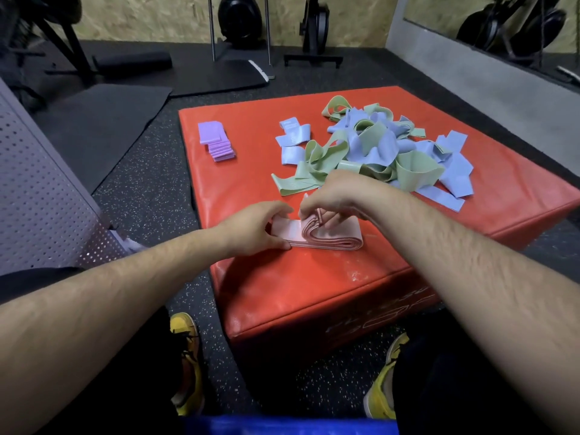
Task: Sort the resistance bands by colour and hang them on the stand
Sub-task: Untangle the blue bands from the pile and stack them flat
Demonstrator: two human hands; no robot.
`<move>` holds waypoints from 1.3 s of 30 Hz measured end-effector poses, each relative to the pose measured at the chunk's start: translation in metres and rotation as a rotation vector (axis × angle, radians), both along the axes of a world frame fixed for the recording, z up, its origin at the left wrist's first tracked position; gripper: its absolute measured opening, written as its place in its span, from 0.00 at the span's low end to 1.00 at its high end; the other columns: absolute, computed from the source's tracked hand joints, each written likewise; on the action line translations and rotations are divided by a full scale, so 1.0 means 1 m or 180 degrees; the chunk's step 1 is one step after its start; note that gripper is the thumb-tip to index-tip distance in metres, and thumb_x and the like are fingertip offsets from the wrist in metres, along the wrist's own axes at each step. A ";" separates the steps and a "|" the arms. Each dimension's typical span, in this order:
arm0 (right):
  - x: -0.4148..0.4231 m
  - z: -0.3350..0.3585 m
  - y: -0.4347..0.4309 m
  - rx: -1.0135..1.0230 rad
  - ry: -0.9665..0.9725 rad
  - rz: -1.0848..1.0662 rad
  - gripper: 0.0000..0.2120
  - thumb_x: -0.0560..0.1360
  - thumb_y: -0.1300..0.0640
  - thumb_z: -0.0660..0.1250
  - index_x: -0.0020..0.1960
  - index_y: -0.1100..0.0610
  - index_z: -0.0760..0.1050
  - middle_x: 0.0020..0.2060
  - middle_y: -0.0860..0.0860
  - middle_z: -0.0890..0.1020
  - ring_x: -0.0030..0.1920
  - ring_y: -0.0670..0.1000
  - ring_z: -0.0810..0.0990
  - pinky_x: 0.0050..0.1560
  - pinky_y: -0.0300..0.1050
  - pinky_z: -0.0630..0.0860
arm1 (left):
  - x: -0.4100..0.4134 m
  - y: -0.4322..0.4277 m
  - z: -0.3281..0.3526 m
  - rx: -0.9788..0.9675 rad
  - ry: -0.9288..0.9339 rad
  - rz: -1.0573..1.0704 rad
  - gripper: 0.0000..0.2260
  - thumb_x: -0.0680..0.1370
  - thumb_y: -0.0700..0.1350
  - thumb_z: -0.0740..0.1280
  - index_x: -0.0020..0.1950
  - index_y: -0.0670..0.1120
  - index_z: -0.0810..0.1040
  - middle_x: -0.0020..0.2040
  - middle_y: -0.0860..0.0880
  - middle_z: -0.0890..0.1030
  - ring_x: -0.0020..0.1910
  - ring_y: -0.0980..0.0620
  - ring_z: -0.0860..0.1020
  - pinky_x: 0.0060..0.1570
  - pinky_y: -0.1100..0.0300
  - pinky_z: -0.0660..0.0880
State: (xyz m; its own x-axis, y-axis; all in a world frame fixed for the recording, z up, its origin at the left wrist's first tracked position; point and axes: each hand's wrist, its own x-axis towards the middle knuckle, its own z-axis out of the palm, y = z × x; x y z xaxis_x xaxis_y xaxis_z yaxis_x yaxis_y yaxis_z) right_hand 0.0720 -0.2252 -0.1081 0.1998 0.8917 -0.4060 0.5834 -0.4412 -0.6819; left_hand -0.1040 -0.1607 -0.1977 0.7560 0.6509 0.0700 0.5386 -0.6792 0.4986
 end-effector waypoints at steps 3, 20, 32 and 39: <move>-0.011 -0.003 0.005 0.0015 -0.0174 0.0024 0.09 0.70 0.63 0.74 0.36 0.59 0.75 0.21 0.50 0.76 0.20 0.46 0.77 0.25 0.37 0.76 | -0.001 0.000 -0.001 -0.0060 -0.0097 -0.0018 0.28 0.69 0.47 0.80 0.65 0.46 0.74 0.53 0.52 0.77 0.51 0.53 0.74 0.48 0.63 0.68; -0.003 -0.006 -0.019 0.0018 -0.0649 0.0915 0.14 0.75 0.62 0.61 0.50 0.50 0.84 0.38 0.49 0.83 0.37 0.48 0.77 0.37 0.38 0.75 | 0.005 -0.007 0.004 -0.0128 -0.0294 0.0017 0.11 0.78 0.54 0.69 0.57 0.49 0.79 0.50 0.50 0.80 0.50 0.51 0.76 0.56 0.51 0.72; 0.044 -0.034 -0.036 -0.0221 -0.0395 -0.0381 0.18 0.61 0.49 0.73 0.43 0.59 0.76 0.36 0.56 0.80 0.33 0.56 0.81 0.42 0.53 0.84 | 0.013 -0.001 0.022 -0.0749 0.0092 0.0159 0.11 0.76 0.49 0.71 0.56 0.54 0.74 0.46 0.47 0.79 0.43 0.49 0.76 0.46 0.55 0.73; 0.046 -0.027 -0.035 0.0534 -0.0097 -0.0148 0.10 0.64 0.57 0.73 0.33 0.58 0.72 0.28 0.52 0.73 0.31 0.50 0.70 0.37 0.44 0.68 | 0.027 -0.006 0.040 -0.1634 -0.0056 -0.0147 0.41 0.64 0.44 0.69 0.76 0.53 0.61 0.69 0.52 0.70 0.68 0.55 0.69 0.59 0.67 0.69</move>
State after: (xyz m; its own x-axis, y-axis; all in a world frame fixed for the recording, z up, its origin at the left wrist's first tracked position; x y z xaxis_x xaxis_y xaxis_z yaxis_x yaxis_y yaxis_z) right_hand 0.1177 -0.2605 -0.1347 0.2525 0.9360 -0.2454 0.5866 -0.3498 -0.7305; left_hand -0.0772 -0.1667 -0.1573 0.7863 0.5706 -0.2368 0.5023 -0.3674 0.7828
